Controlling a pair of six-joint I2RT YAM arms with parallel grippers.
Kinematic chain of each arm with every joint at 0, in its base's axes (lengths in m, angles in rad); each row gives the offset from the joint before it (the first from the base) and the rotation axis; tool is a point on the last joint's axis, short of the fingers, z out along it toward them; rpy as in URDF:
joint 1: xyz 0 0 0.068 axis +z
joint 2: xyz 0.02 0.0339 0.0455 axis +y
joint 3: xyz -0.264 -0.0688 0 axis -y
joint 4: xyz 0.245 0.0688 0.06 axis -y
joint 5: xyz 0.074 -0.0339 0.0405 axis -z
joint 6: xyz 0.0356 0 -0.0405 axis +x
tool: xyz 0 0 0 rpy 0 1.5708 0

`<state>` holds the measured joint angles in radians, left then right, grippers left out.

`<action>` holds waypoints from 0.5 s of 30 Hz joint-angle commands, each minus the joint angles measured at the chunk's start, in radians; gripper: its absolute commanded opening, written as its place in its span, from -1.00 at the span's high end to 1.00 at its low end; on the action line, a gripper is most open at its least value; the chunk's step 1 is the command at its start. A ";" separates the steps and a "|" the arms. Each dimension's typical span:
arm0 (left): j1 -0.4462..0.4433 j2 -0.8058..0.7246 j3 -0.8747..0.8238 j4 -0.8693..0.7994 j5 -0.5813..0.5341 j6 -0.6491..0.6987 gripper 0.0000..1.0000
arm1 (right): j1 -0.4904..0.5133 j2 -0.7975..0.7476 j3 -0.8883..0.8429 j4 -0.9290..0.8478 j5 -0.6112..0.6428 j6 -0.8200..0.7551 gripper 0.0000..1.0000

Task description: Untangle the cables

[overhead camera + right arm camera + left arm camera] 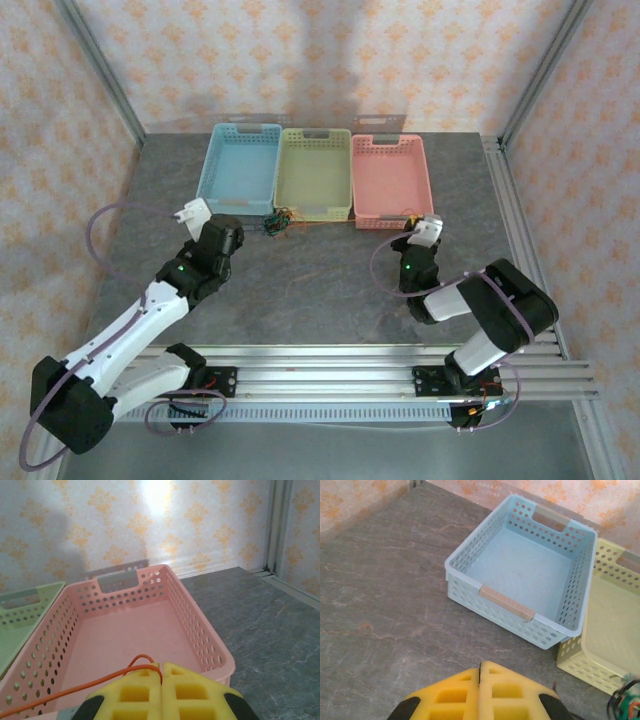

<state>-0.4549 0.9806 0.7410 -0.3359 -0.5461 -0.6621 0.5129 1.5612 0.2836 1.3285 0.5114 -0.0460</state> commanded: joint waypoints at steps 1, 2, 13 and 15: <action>0.029 -0.025 -0.015 -0.057 -0.155 -0.035 1.00 | -0.032 -0.024 -0.025 0.052 0.100 0.052 1.00; 0.029 -0.027 -0.018 -0.059 -0.160 -0.037 1.00 | -0.035 -0.026 -0.029 0.056 0.103 0.058 1.00; 0.041 -0.079 -0.043 -0.085 -0.238 -0.073 1.00 | -0.128 -0.048 -0.089 0.065 0.114 0.237 1.00; 0.042 -0.080 -0.045 -0.089 -0.253 -0.075 1.00 | -0.149 -0.051 -0.096 0.055 0.114 0.274 1.00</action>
<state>-0.4423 0.9207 0.7097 -0.3653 -0.6373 -0.7116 0.4129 1.5280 0.2127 1.3636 0.5350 0.1295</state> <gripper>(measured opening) 0.044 0.046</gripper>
